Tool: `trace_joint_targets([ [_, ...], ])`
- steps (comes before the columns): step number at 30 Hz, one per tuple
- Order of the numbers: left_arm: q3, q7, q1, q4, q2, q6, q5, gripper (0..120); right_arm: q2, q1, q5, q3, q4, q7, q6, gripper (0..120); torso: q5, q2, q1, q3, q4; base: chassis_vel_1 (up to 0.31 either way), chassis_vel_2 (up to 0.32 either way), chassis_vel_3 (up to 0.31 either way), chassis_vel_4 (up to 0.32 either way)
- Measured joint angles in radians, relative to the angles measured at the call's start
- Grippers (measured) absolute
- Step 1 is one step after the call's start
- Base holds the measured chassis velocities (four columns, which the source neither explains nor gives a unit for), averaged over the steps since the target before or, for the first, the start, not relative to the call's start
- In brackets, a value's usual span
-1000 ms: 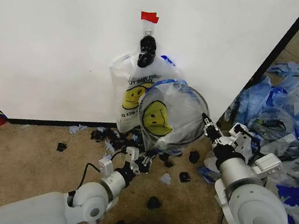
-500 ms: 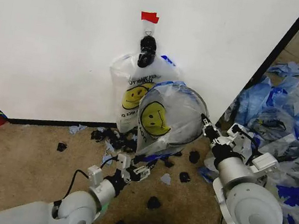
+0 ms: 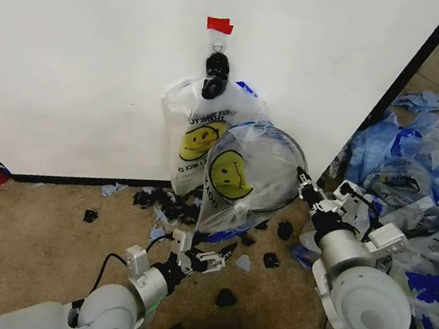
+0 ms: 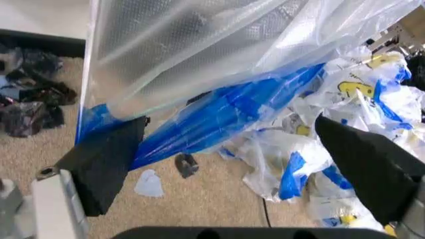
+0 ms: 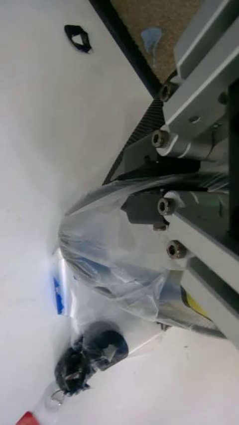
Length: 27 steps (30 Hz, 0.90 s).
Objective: Pick up the garbage bag from the wall and place it over the trash bin.
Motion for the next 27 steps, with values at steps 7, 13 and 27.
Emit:
trace_joint_targets([
  [7,-0.012,0.000,0.004,-0.030,0.005,0.023,-0.052,100,-0.003,0.001,-0.011,-0.002,-0.017,-0.010,0.000,0,0.0000,0.000,0.000,0.000,0.0000,0.000,0.000,0.000,0.000],
  [13,-0.016,-0.017,0.003,-0.057,0.021,0.049,-0.079,100,0.002,0.003,-0.022,-0.007,-0.037,-0.022,0.002,0,0.0001,0.000,0.000,0.000,-0.0001,0.000,0.000,0.000,0.000],
  [27,-0.036,-0.038,0.014,-0.094,0.008,0.042,-0.086,100,0.019,0.006,-0.146,-0.039,-0.134,-0.085,0.025,0,-0.0001,0.000,0.000,0.000,0.0000,0.000,0.000,0.000,0.000],
])
